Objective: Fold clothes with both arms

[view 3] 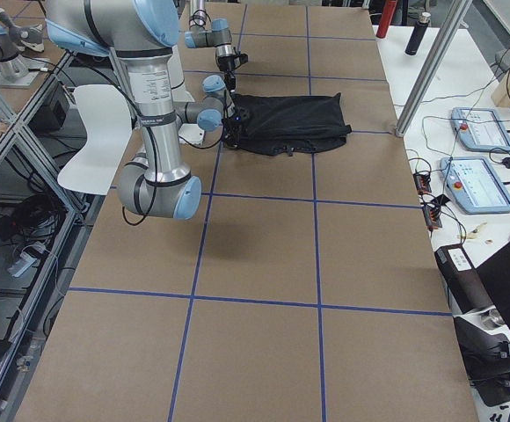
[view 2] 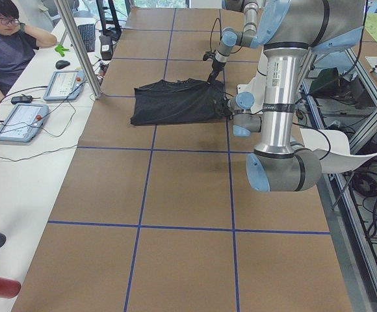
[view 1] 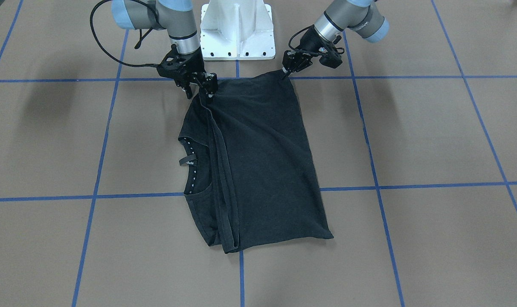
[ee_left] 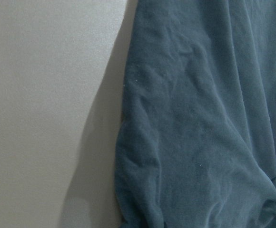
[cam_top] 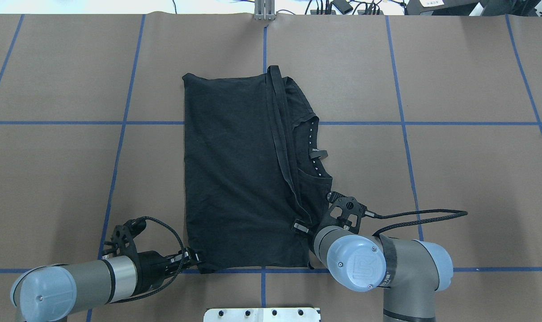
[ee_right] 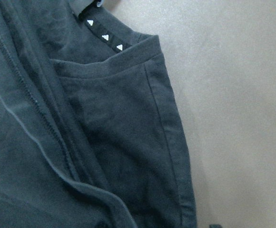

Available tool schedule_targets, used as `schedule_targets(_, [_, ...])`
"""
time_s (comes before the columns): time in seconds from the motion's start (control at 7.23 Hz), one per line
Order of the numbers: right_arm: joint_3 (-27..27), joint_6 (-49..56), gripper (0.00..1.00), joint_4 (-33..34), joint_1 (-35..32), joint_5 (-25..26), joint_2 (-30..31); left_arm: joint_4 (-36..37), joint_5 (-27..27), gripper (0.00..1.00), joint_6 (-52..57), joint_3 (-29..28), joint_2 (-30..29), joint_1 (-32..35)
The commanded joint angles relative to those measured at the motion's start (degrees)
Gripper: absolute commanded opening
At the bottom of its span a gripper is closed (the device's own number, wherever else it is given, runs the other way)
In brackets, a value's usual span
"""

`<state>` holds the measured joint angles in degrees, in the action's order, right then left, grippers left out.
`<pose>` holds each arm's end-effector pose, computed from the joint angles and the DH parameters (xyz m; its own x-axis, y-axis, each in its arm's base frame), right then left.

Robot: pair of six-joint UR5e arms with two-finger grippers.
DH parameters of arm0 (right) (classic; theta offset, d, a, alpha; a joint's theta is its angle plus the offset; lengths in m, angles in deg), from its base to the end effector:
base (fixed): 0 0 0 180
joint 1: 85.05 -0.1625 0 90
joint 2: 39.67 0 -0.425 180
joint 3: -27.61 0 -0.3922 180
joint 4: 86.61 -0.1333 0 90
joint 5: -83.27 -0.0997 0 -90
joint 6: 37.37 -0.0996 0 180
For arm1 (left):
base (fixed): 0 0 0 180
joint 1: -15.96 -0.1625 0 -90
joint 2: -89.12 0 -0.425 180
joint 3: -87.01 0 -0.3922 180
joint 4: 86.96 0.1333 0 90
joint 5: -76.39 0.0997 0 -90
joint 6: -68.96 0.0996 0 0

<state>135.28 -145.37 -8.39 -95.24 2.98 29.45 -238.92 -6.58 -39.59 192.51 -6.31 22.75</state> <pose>-0.5614 -0.2534 0.3011 0.5042 0.4001 0.7653 -0.4815 0.8659 -0.1355 0.4961 -0.2056 0.3588 0.0408 -0.3228 -0.9456 0.2647 0.9161 -0.3013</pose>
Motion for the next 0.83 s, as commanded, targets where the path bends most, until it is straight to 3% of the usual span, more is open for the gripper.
schedule_targets(0.0, [-0.2, 0.1, 0.62, 0.0, -0.1, 0.0, -0.2, 0.0, 0.0, 0.00, 0.0, 0.1, 0.1, 0.1])
schedule_targets(0.28, [-0.1, 0.5, 0.43, 0.0, -0.2, -0.2, -0.2, 0.0, 0.0, 0.00, -0.1, 0.2, 0.2, 0.1])
schedule_targets(0.55, [0.2, 0.6, 0.09, 0.0, -0.4, -0.7, -0.2, 0.0, 0.0, 0.00, 0.0, 0.2, 0.2, 0.1])
schedule_targets(0.69, [0.4, 0.6, 0.00, 0.0, -0.5, -0.7, -0.2, 0.0, -0.1, 0.00, 0.0, 0.2, 0.1, 0.1])
